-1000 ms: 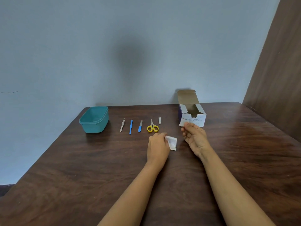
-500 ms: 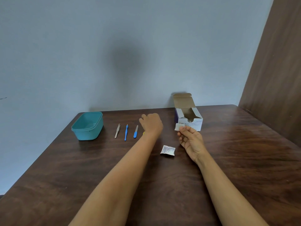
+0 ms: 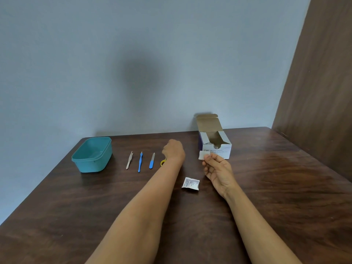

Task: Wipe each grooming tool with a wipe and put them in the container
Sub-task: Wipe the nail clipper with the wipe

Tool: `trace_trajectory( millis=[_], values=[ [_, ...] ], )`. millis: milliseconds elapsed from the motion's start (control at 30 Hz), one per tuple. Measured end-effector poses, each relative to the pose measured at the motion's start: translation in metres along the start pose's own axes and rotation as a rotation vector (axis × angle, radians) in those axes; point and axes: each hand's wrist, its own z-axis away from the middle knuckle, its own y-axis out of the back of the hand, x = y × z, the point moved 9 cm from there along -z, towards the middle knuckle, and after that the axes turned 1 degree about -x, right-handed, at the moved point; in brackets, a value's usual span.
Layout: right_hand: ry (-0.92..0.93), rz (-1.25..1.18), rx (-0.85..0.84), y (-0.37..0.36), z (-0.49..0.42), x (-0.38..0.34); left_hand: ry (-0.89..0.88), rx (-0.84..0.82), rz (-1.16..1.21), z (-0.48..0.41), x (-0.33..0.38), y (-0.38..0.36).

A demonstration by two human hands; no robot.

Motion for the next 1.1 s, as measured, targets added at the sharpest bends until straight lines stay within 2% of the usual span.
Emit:
trace_trajectory(
  millis=[133,267,400,467,600,733,933,1100],
  values=[
    [0.0,0.002,0.003,0.0,0.0,0.0,0.019,-0.115,0.025,0.0,-0.002,-0.01],
    [0.006,0.007,0.006,-0.001,0.003,-0.001,-0.098,-0.082,0.081,0.006,0.004,-0.005],
    [0.023,0.032,0.002,-0.003,0.006,-0.003,-0.23,0.077,0.495,0.018,0.008,0.028],
    [0.064,0.063,0.008,-0.004,0.009,-0.007,-0.249,0.104,0.722,0.035,0.003,0.045],
    [0.296,0.226,0.076,-0.005,0.024,-0.024,-0.191,-0.052,1.19,0.076,-0.013,0.05],
    [0.469,0.344,0.112,-0.018,0.046,-0.031,-0.09,-0.138,1.434,0.107,-0.036,0.042],
    [0.662,0.639,0.042,-0.065,0.088,-0.024,-0.041,-0.177,1.538,0.144,-0.07,0.039],
    [0.556,0.653,-0.038,-0.075,0.099,-0.003,-0.033,-0.222,1.563,0.16,-0.092,0.026]
  ],
)
